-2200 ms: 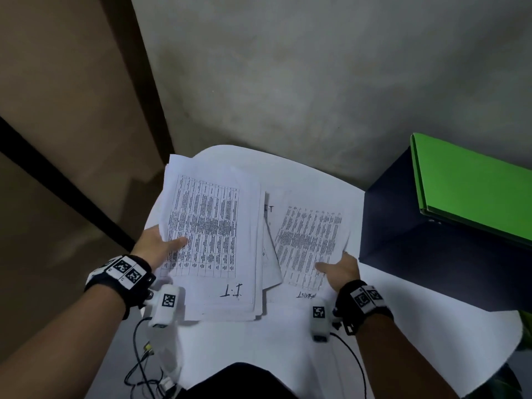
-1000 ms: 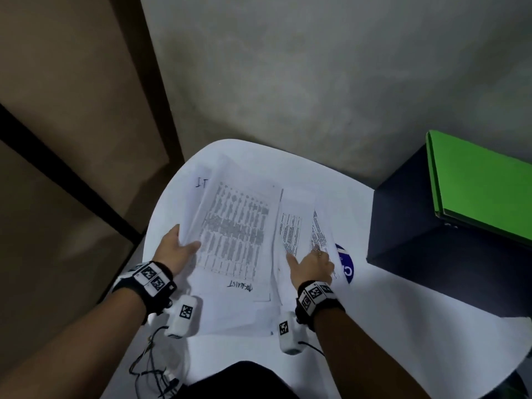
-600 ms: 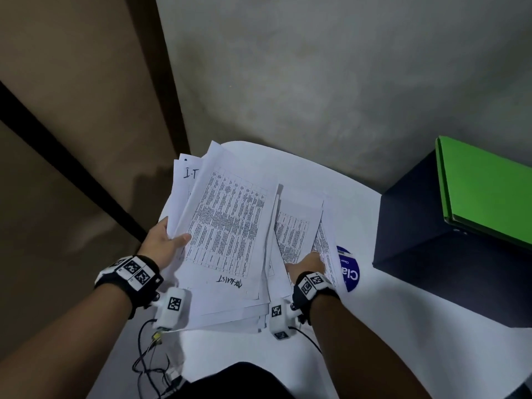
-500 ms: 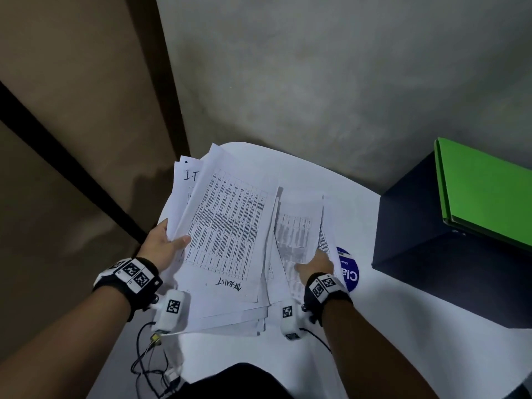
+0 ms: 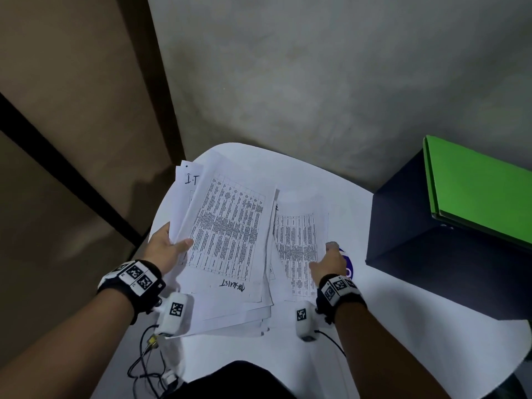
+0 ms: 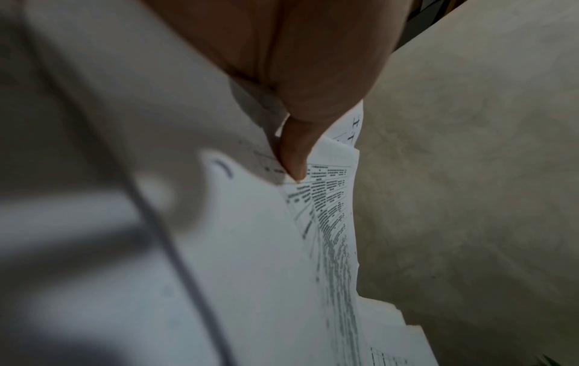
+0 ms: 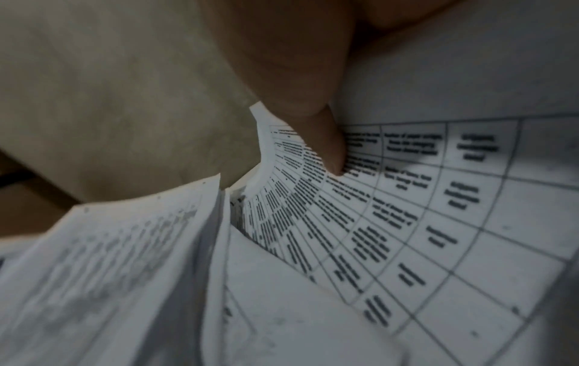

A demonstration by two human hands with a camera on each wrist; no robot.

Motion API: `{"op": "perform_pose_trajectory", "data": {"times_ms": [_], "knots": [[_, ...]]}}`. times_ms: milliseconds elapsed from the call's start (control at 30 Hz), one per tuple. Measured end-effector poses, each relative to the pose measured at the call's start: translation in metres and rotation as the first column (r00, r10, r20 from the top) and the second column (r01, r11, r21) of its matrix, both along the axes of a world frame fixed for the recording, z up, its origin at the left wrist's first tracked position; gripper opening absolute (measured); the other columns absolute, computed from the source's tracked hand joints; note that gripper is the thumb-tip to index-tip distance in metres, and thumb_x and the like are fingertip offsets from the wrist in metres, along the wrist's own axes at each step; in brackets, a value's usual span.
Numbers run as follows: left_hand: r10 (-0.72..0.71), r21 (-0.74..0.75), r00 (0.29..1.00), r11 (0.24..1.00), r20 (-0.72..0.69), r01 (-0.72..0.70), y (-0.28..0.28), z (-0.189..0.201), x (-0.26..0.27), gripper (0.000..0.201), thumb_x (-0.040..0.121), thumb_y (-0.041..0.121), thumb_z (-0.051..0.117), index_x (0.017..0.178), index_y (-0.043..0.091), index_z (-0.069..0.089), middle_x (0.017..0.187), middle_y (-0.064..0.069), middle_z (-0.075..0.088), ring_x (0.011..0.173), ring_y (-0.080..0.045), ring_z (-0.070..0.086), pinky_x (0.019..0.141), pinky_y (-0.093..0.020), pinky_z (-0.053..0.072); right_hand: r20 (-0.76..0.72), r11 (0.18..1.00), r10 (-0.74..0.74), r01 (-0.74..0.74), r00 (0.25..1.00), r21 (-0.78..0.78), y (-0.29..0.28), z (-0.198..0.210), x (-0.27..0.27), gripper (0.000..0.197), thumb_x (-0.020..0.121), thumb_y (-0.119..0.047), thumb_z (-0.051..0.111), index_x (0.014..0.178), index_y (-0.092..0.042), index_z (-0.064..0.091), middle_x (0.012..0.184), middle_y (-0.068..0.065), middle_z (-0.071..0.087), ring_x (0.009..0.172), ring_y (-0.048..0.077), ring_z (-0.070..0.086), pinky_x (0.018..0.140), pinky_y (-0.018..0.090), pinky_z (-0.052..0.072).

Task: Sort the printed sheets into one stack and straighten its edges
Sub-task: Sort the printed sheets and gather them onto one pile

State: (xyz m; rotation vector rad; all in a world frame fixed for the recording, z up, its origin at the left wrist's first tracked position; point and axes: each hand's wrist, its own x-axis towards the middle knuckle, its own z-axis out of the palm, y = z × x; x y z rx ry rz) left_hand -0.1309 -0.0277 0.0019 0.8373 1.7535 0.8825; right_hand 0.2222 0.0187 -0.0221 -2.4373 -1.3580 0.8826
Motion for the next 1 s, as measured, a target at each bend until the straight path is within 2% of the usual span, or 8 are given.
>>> {"op": "perform_pose_trajectory", "data": {"times_ms": [200, 367, 533, 633, 700, 767, 867, 1000], "knots": [[-0.033, -0.036, 0.999, 0.999, -0.012, 0.032, -0.002, 0.001, 0.011, 0.027, 0.091, 0.006, 0.068, 0.117, 0.012, 0.061, 0.102, -0.006, 0.071, 0.094, -0.024, 0.067, 0.076, -0.031, 0.05, -0.184, 0.989, -0.095, 0.114, 0.978, 0.093, -0.003, 0.048, 0.013, 0.044, 0.091, -0.009, 0.068, 0.132, -0.005, 0.053, 0.132, 0.014, 0.059, 0.114, 0.029, 0.059, 0.093, 0.03, 0.044], [-0.106, -0.109, 0.994, 0.988, -0.004, 0.105, -0.007, -0.005, 0.028, 0.032, 0.089, 0.007, 0.071, 0.119, 0.011, 0.062, 0.105, -0.004, 0.071, 0.092, -0.02, 0.066, 0.078, -0.03, 0.048, -0.081, 0.877, -0.049, 0.082, 0.996, 0.473, 0.002, 0.126, 0.032, 0.019, 0.085, -0.013, 0.073, 0.103, -0.011, 0.068, 0.091, 0.002, 0.068, 0.085, 0.024, 0.066, 0.076, 0.031, 0.053], [-0.146, -0.132, 0.989, 0.98, 0.008, 0.146, -0.01, -0.004, 0.055, 0.031, 0.085, -0.003, 0.066, 0.113, 0.007, 0.057, 0.098, -0.01, 0.069, 0.086, -0.023, 0.063, 0.064, -0.026, 0.048, -0.39, 0.758, -0.014, 0.264, 0.921, 0.597, 0.007, 0.168, 0.039, 0.021, 0.082, -0.008, 0.076, 0.101, -0.012, 0.067, 0.086, -0.005, 0.073, 0.071, 0.003, 0.071, 0.063, 0.019, 0.055], [-0.183, -0.143, 0.983, 0.972, 0.025, 0.185, -0.011, -0.004, 0.063, 0.029, 0.084, -0.004, 0.063, 0.111, 0.003, 0.057, 0.094, -0.02, 0.07, 0.076, -0.027, 0.063, 0.054, -0.028, 0.054, -0.568, 0.821, 0.008, 0.318, 0.823, 0.473, 0.008, 0.145, 0.027, 0.024, 0.084, 0.001, 0.074, 0.096, -0.019, 0.066, 0.098, 0.0, 0.075, 0.087, 0.012, 0.074, 0.081, 0.031, 0.059], [-0.141, -0.181, 0.985, 0.971, 0.102, 0.158, -0.008, -0.001, 0.062, 0.03, 0.082, 0.006, 0.066, 0.111, 0.003, 0.06, 0.1, -0.024, 0.07, 0.082, -0.035, 0.066, 0.073, -0.042, 0.057, -0.575, 0.879, -0.046, 0.307, 0.817, 0.366, 0.008, 0.114, 0.018, 0.026, 0.084, 0.001, 0.074, 0.1, -0.016, 0.063, 0.114, 0.01, 0.072, 0.1, 0.021, 0.07, 0.094, 0.039, 0.055], [0.039, -0.258, 0.965, 0.966, 0.258, 0.03, -0.003, 0.0, 0.058, 0.034, 0.089, 0.032, 0.065, 0.113, 0.009, 0.064, 0.111, -0.021, 0.068, 0.091, -0.04, 0.067, 0.096, -0.052, 0.049, -0.474, 0.947, -0.078, 0.214, 0.877, 0.24, 0.003, 0.081, 0.005, 0.039, 0.086, -0.005, 0.074, 0.122, -0.005, 0.058, 0.129, 0.013, 0.062, 0.118, 0.027, 0.061, 0.104, 0.038, 0.048], [0.112, -0.37, 0.956, 0.929, 0.272, -0.003, 0.009, -0.005, 0.059, 0.086, 0.077, 0.079, 0.057, 0.136, 0.016, 0.055, 0.127, -0.01, 0.066, 0.112, -0.035, 0.065, 0.101, -0.045, 0.049, -0.182, 0.997, 0.077, -0.074, 0.98, 0.023, -0.01, 0.024, -0.016, 0.055, 0.092, -0.021, 0.068, 0.14, -0.004, 0.048, 0.139, 0.012, 0.057, 0.127, 0.03, 0.055, 0.105, 0.035, 0.044], [-0.194, -0.187, 0.967, 0.969, -0.165, 0.163, 0.008, -0.008, 0.068, 0.029, 0.094, 0.026, 0.064, 0.113, 0.012, 0.047, 0.101, -0.006, 0.062, 0.09, -0.031, 0.065, 0.074, -0.039, 0.055, -0.034, 0.97, 0.232, -0.234, 0.972, -0.071, -0.026, -0.009, -0.046, 0.051, 0.094, -0.025, 0.062, 0.137, 0.0, 0.05, 0.138, 0.015, 0.054, 0.125, 0.034, 0.054, 0.106, 0.043, 0.046]]}}
